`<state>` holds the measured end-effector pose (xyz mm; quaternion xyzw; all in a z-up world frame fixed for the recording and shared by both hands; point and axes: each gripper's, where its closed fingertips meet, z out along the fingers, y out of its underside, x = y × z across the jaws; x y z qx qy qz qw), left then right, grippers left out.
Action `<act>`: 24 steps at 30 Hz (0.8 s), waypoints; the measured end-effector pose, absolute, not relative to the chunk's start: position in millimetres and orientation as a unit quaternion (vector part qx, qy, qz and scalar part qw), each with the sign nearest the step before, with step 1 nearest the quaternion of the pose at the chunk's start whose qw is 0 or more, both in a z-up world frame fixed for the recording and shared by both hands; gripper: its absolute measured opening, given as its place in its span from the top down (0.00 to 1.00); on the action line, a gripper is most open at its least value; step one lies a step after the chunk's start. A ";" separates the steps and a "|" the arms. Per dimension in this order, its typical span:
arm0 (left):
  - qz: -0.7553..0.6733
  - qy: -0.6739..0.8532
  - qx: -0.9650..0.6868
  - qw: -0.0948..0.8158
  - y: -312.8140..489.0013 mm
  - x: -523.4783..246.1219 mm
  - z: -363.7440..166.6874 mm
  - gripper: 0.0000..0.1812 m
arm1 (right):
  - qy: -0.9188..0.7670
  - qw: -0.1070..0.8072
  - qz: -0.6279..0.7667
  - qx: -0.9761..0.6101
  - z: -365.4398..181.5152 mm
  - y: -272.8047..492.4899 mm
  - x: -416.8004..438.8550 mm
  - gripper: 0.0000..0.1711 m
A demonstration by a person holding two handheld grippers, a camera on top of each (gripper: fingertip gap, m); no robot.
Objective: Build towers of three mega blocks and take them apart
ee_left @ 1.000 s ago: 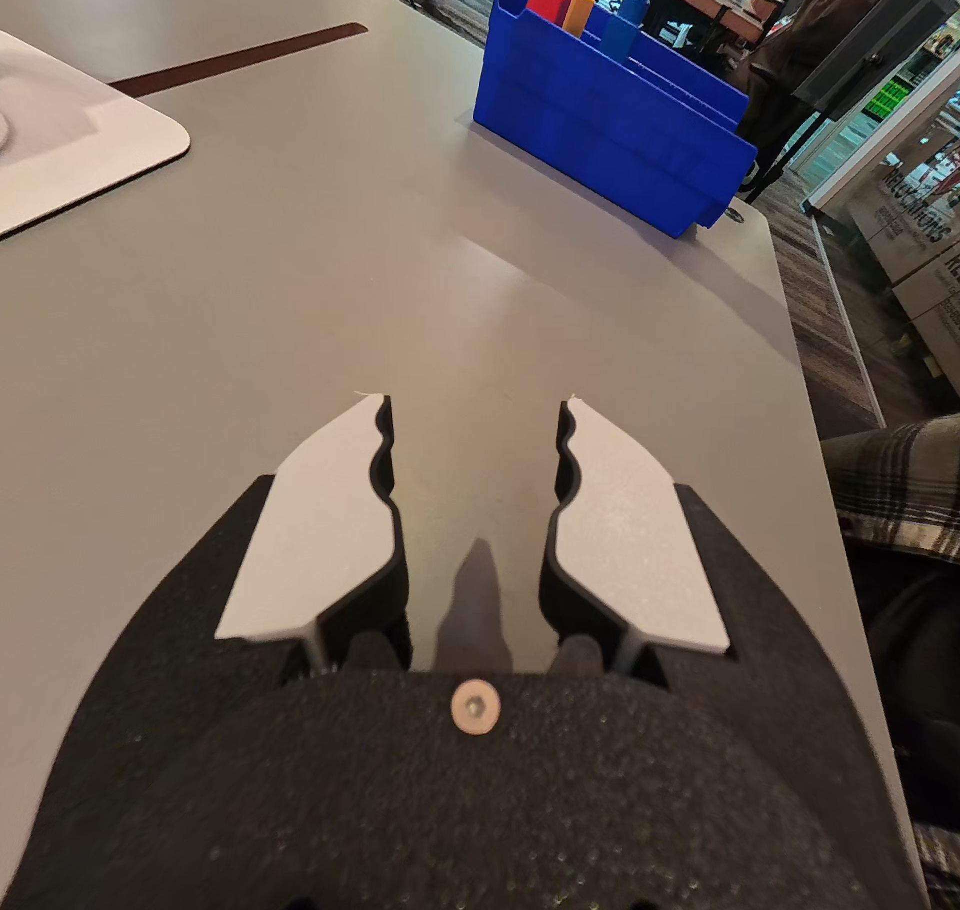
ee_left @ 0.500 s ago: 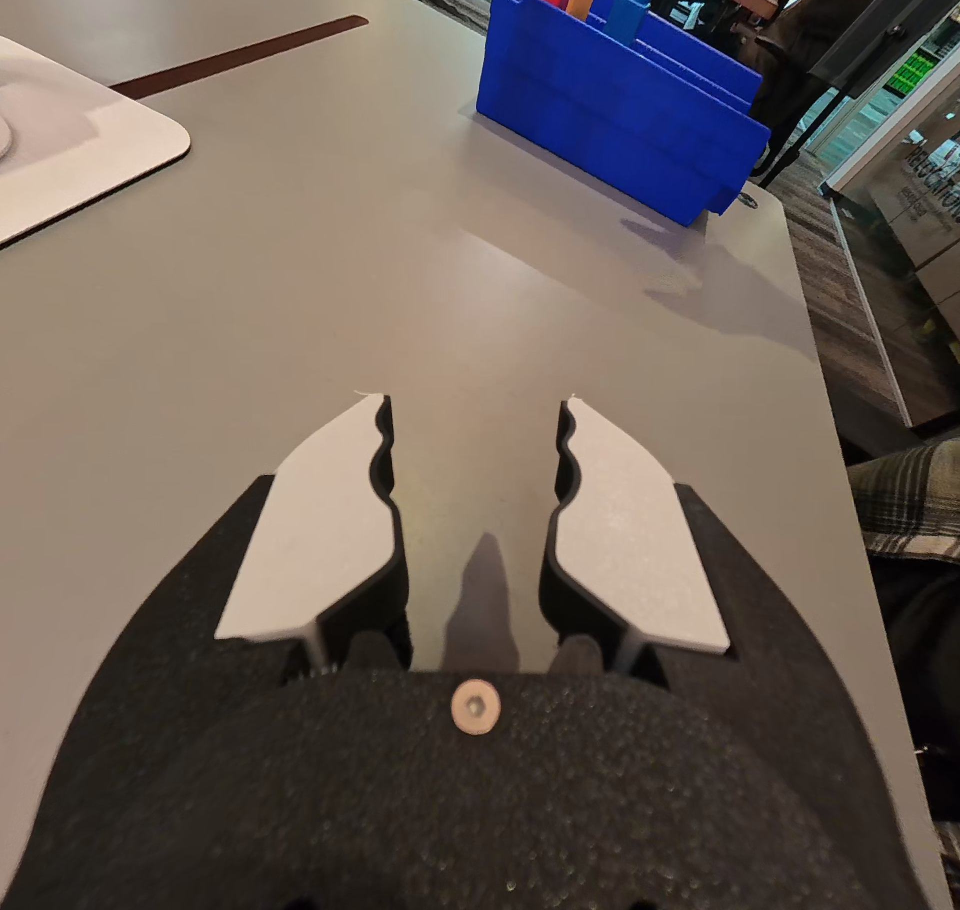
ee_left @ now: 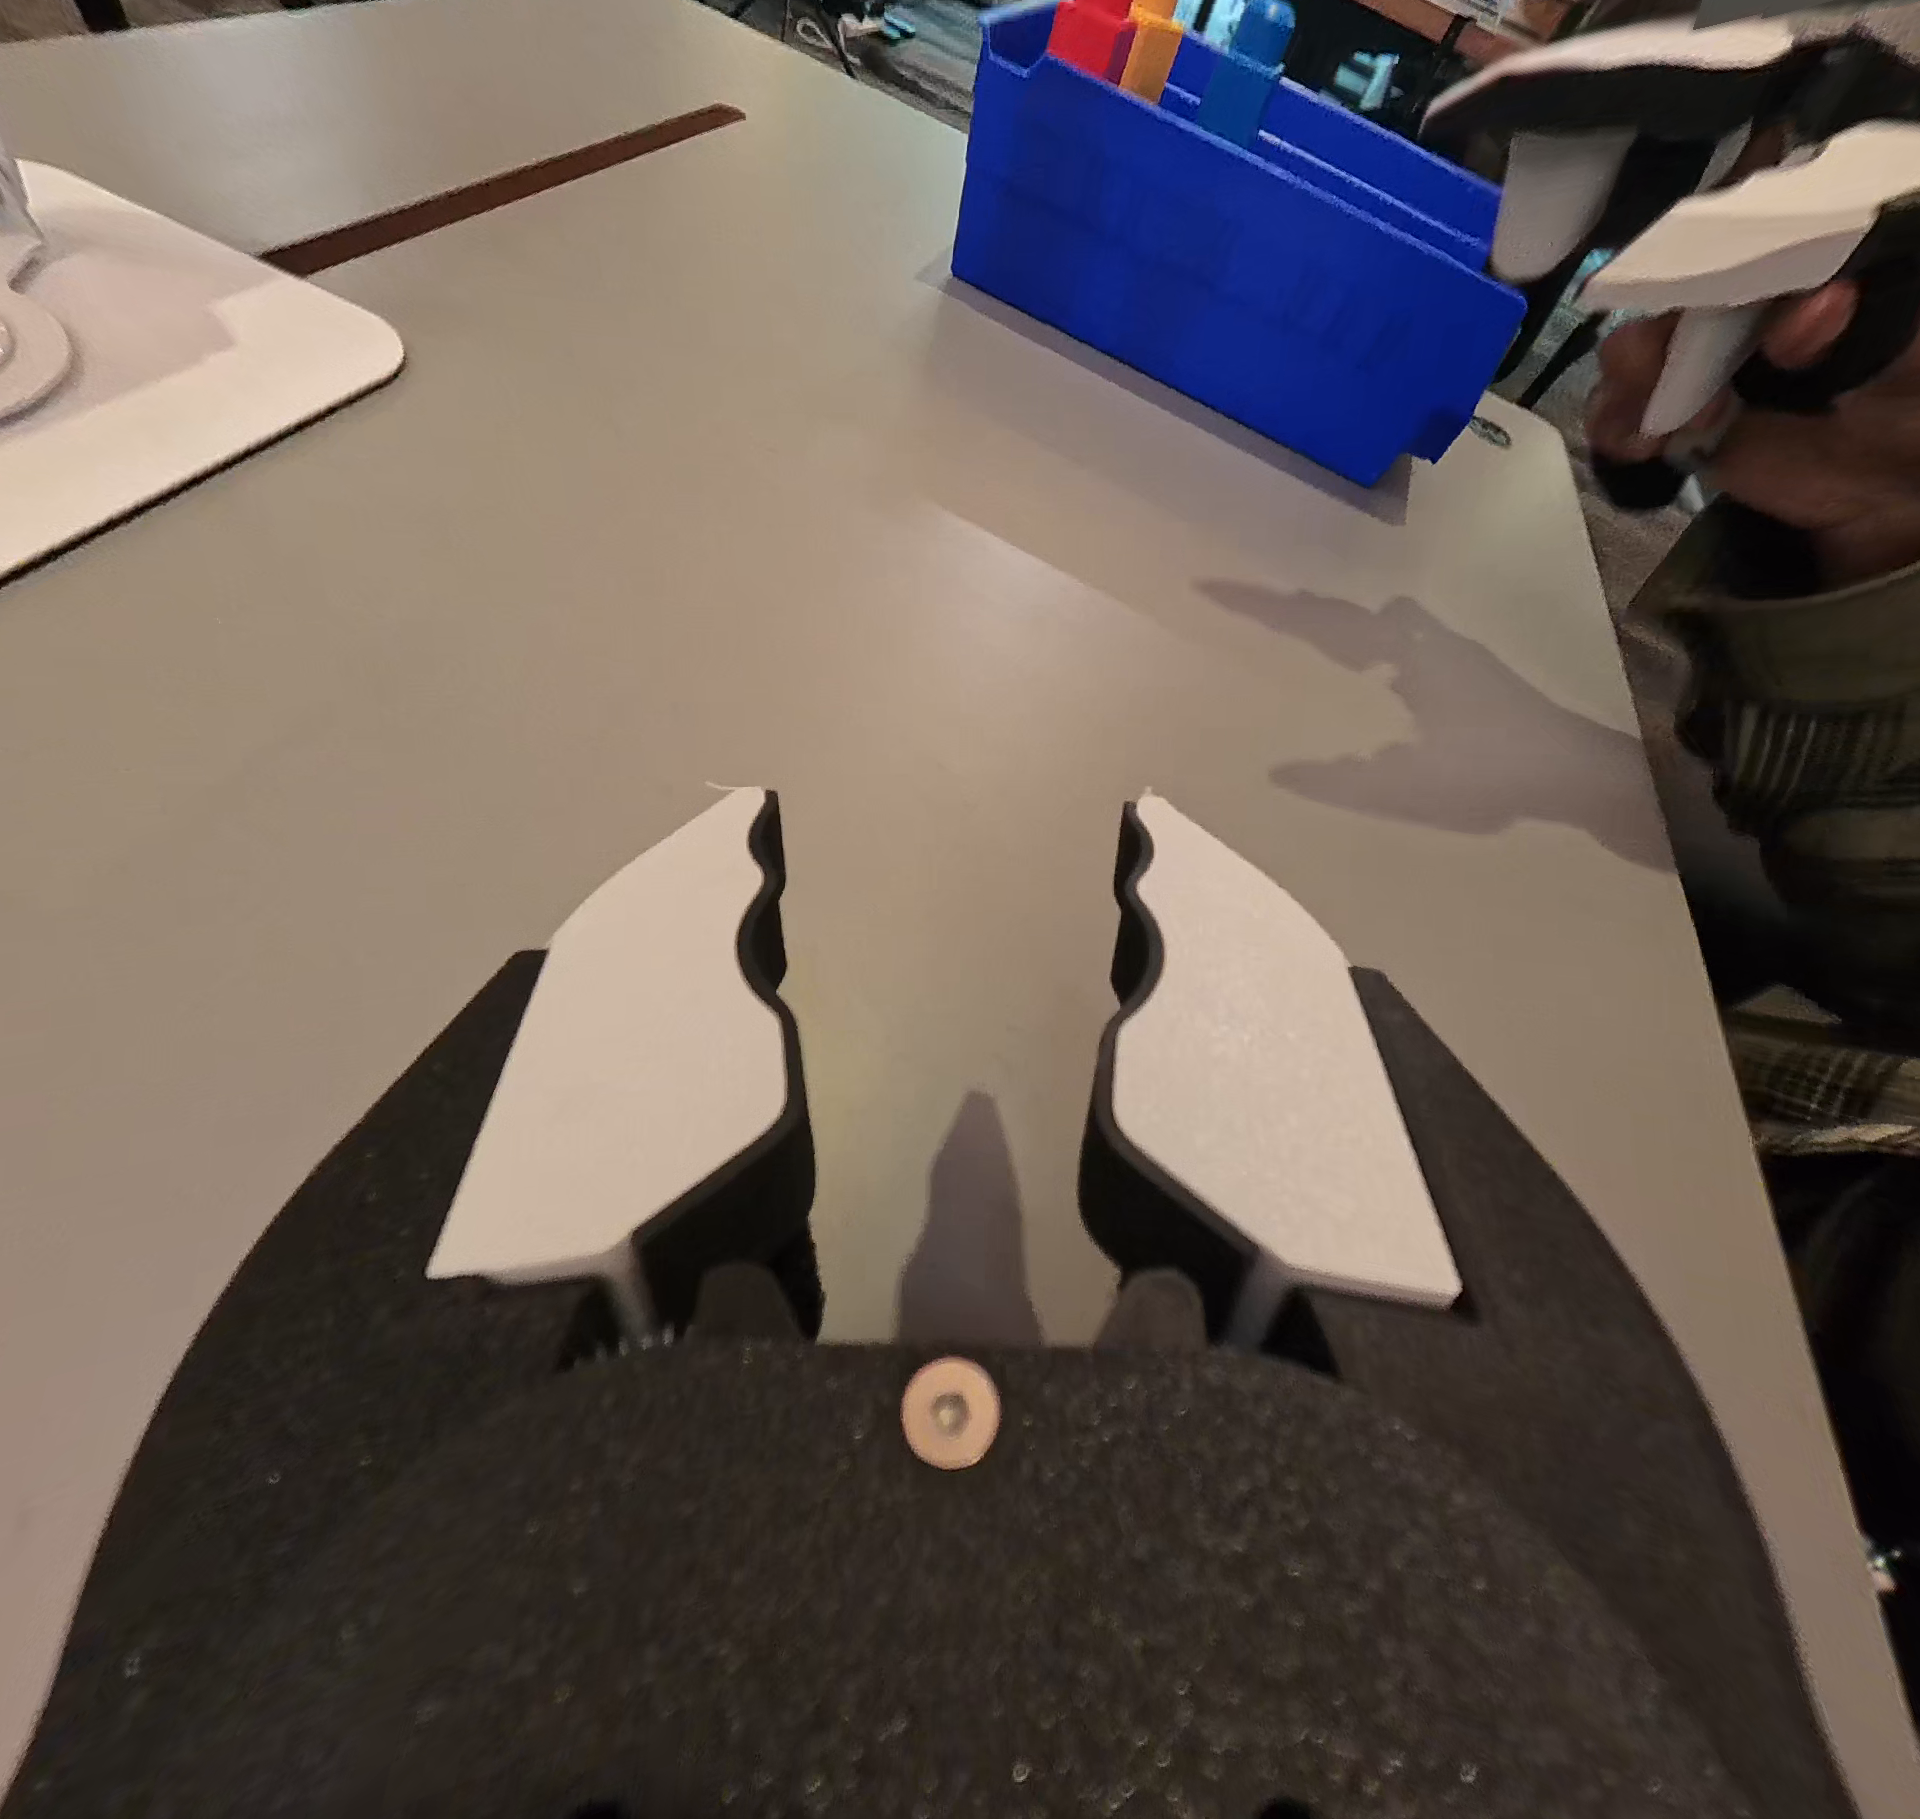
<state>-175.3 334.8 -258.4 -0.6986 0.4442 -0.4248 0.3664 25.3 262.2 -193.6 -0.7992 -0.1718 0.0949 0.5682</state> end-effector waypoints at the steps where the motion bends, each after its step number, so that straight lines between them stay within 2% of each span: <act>1: -0.427 0.439 -0.696 0.374 332.4 -175.7 -251.0 0.66 | -0.178 0.571 0.099 -0.795 -195.2 262.1 21.9 0.48; 8: -0.398 0.397 -0.677 0.474 302.3 -218.2 -166.0 0.66 | -0.198 0.565 0.134 -0.789 -201.1 259.4 5.6 0.48; 11: -0.333 0.388 -0.699 0.501 293.2 -274.7 -138.5 0.67 | -0.219 0.562 0.129 -0.787 -206.4 256.7 -0.5 0.50; 14: -0.227 0.347 -0.752 0.512 299.0 -362.9 -124.3 0.66 | -0.232 0.558 0.121 -0.787 -211.5 256.4 -3.7 0.51; 19: -0.066 0.228 -0.861 0.449 302.0 -523.1 -143.2 0.66 | -0.244 0.548 0.141 -0.788 -219.3 258.1 -15.6 0.53; 24: -0.009 0.138 -0.913 0.384 290.9 -596.5 -182.7 0.63 | -0.265 0.530 0.148 -0.792 -230.8 259.0 -26.6 0.55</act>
